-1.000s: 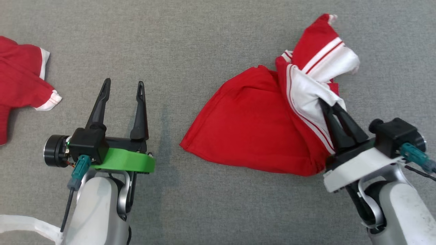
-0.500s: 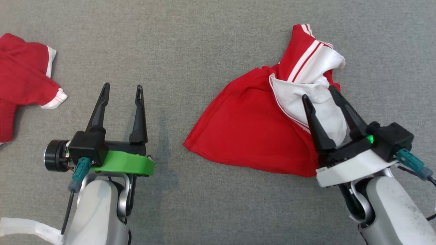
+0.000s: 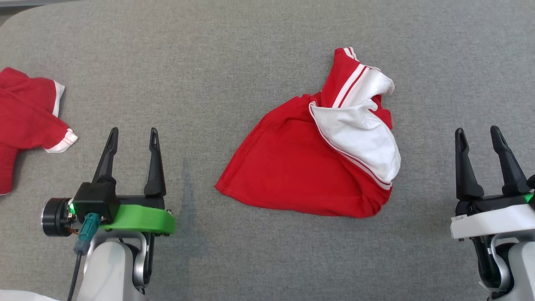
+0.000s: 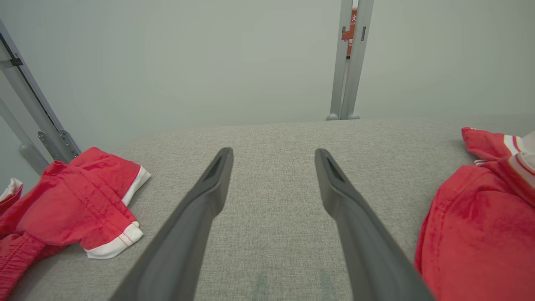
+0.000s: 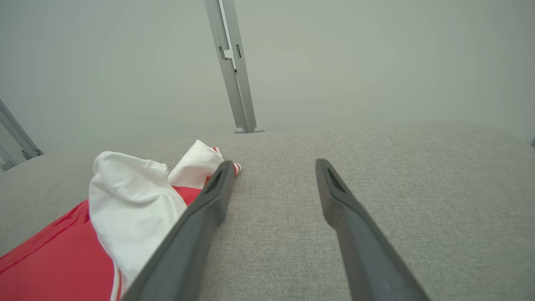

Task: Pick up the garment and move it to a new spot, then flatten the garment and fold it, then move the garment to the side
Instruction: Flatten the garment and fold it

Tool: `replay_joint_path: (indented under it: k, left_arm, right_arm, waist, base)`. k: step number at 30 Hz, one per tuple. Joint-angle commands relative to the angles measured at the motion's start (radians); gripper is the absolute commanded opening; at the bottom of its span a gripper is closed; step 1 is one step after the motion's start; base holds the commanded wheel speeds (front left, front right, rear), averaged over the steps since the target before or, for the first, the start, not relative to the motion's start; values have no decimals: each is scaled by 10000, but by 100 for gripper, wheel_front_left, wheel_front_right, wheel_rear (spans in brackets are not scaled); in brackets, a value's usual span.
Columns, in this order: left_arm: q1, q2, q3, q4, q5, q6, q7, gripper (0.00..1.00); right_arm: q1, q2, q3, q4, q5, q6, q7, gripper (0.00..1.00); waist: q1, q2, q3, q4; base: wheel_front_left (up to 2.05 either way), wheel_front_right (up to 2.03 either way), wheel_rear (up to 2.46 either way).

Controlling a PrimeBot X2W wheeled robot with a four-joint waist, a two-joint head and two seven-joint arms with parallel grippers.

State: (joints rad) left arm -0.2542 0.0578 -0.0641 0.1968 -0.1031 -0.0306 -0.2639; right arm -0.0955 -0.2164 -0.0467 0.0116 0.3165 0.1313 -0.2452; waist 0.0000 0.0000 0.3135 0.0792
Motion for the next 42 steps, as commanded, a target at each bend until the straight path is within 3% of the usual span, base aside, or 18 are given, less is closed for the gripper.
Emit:
replay_joint_path:
  k: [1, 15, 25, 26, 27, 29, 36, 42]
  left_arm:
    - [123, 90, 62, -39, 83, 32, -7, 100]
    - [174, 42, 102, -124, 175, -20, -7, 100]
    - [-358, -10, -167, -152, 152, -47, -7, 100]
    - [-392, -15, -192, -147, 134, -37, -7, 100]
    - [-425, -21, -231, -140, 118, -27, -7, 100]
    - [-471, -28, -276, -136, 90, 1, -7, 100]
    - [-465, -46, -286, -180, 45, 93, -7, 100]
    - [-370, -42, -224, -204, 147, 53, -7, 100]
  right_arm:
    - [93, -6, -2, -6, 0, -10, -12, 100]
    - [-9, -88, 347, 119, 72, -10, 161, 100]
    - [-1049, -670, 2246, 921, 522, -12, 1013, 100]
    - [-1189, -728, 2437, 1089, 605, -10, 1098, 83]
    - [-1304, -768, 2571, 1234, 715, -12, 1134, 47]
    - [-1489, -866, 2767, 1426, 862, -12, 1154, 0]
    - [-1234, -890, 2417, 1421, 960, -12, 610, 0]
    - [-366, -302, 1035, 995, 541, -12, 369, 0]
  waist:
    - [0, 0, -110, -64]
    - [0, 0, -137, -65]
    - [0, 0, 387, 271]
    - [0, 0, 429, 305]
    - [0, 0, 471, 348]
    - [0, 0, 515, 401]
    - [0, 0, 572, 351]
    - [0, 0, 554, 68]
  base:
    - [0, 0, 0]
    - [0, 0, 0]
    - [0, 0, 0]
    - [0, 0, 0]
    - [0, 0, 0]
    - [0, 0, 0]
    - [0, 0, 0]
    - [0, 0, 0]
